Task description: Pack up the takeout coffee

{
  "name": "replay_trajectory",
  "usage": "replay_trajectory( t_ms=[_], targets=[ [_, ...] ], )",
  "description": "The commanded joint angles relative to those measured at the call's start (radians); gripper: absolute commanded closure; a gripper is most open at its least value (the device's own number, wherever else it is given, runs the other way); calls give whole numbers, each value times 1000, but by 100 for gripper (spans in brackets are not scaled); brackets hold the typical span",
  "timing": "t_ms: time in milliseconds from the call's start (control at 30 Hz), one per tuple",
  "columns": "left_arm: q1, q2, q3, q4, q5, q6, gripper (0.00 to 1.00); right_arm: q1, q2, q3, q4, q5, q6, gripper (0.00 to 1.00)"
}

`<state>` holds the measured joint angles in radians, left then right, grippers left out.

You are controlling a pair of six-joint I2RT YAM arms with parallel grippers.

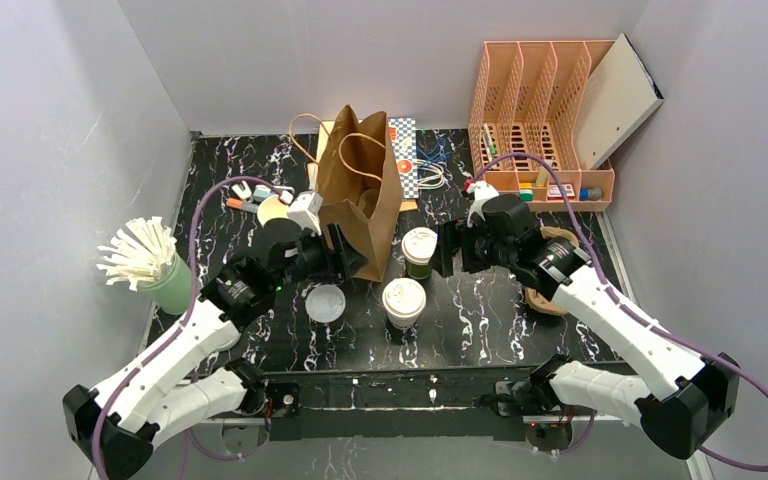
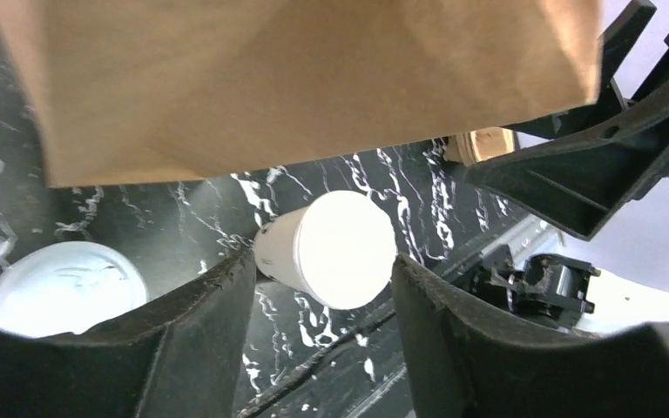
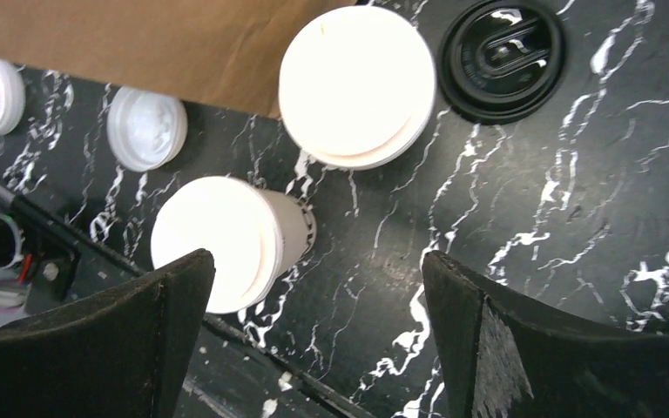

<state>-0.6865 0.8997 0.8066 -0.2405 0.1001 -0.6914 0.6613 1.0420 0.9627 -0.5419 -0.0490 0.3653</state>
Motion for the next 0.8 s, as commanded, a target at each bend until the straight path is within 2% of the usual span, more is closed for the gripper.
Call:
replay_trajectory(
  t_ms=[0, 67, 267, 533, 767],
  targets=[
    [-2, -32, 138, -230, -170, 131, 37, 0, 51, 73, -10, 134, -39, 2],
    [3, -26, 187, -260, -217, 168, 25, 0, 74, 81, 27, 159, -44, 2],
    [23, 20, 368, -327, -330, 251, 3, 17, 204, 152, 74, 187, -95, 2],
    [24, 64, 510, -377, -526, 322, 2, 72, 391, 270, 43, 234, -153, 2],
    [27, 96, 533, -368, -567, 363, 2, 114, 480, 331, 24, 291, -204, 2]
  ],
)
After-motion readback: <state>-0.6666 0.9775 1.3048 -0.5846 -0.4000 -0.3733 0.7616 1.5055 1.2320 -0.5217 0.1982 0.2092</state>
